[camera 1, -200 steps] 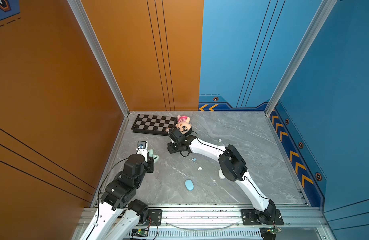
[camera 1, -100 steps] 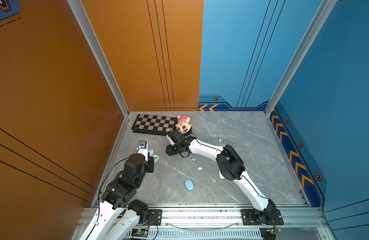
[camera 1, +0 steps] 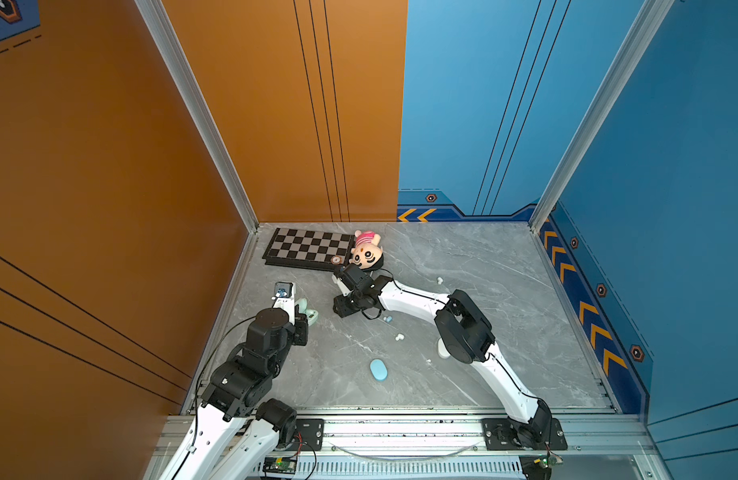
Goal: Insert the wireless bluetooth earbuds into the charging case
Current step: 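Lower the right gripper onto the white earbud and close on it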
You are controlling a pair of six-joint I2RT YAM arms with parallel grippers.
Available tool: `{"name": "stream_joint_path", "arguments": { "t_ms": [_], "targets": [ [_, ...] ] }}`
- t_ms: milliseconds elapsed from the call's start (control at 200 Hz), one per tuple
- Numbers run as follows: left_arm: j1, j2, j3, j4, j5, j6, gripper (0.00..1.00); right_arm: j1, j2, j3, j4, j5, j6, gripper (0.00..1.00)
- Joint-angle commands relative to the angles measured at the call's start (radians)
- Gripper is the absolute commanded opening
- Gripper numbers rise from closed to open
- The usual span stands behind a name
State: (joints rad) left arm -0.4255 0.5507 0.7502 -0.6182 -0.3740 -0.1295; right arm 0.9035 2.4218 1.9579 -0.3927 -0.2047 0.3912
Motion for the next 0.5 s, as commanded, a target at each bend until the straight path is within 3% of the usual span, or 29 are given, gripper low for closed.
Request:
{"name": "stream_joint_path", "arguments": {
  "t_ms": [0,265,496],
  "targets": [
    [-0.002,-0.011,0.011,0.009,0.001,-0.015,0.00,0.008,-0.025,-0.027,-0.061,0.030,-0.012,0.45],
    [-0.003,-0.011,0.016,0.011,0.001,-0.014,0.00,-0.011,0.016,0.027,-0.063,0.064,0.061,0.42],
    [-0.004,-0.014,0.017,0.010,-0.005,-0.012,0.00,-0.005,0.039,0.043,-0.088,0.091,0.037,0.40]
  ]
}}
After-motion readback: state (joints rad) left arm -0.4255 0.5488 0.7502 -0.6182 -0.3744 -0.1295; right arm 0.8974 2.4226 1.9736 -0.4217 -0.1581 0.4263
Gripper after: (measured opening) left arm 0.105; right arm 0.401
